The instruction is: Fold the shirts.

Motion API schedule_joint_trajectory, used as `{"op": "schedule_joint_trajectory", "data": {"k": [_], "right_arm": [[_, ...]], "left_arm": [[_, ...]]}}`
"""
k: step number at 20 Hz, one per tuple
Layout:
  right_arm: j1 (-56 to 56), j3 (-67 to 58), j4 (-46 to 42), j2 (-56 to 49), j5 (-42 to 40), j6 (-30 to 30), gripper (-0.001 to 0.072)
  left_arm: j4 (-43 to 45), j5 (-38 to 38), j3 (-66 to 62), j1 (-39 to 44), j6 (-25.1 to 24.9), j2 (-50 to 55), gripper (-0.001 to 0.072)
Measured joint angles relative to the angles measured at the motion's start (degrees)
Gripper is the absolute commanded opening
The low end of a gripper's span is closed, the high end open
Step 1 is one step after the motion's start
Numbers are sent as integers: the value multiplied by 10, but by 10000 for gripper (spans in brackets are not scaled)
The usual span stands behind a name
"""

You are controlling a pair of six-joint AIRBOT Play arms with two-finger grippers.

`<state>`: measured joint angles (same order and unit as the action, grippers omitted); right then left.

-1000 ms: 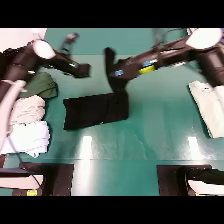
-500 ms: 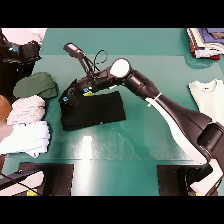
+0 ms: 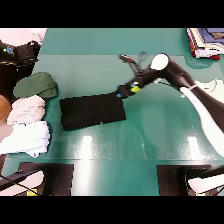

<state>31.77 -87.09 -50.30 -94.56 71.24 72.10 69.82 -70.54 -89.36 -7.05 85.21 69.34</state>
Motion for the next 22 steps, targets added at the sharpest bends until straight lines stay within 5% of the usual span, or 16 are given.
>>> {"op": "schedule_joint_trajectory", "data": {"k": [2, 7, 12, 15, 18, 22], "right_arm": [[-42, 76, 13, 26, -37, 13, 604], [-83, 180, 79, 22, -91, 8, 600], [-37, 141, 162, -61, -99, -9, 590], [0, 85, 193, -115, -84, -14, 420], [30, 30, 200, -150, -69, -18, 37], [35, -25, 178, -160, -50, -32, 19]], "left_arm": [[-9, -1, 0, 0, 0, 0, 28], [-29, 1, 0, 0, -2, 0, 28], [-41, 5, 0, 2, -2, 0, 28], [-47, 5, 0, 2, -2, 0, 29], [-61, 5, 0, 2, -2, 0, 28], [-76, 0, 2, 10, -2, 0, 27]]}}
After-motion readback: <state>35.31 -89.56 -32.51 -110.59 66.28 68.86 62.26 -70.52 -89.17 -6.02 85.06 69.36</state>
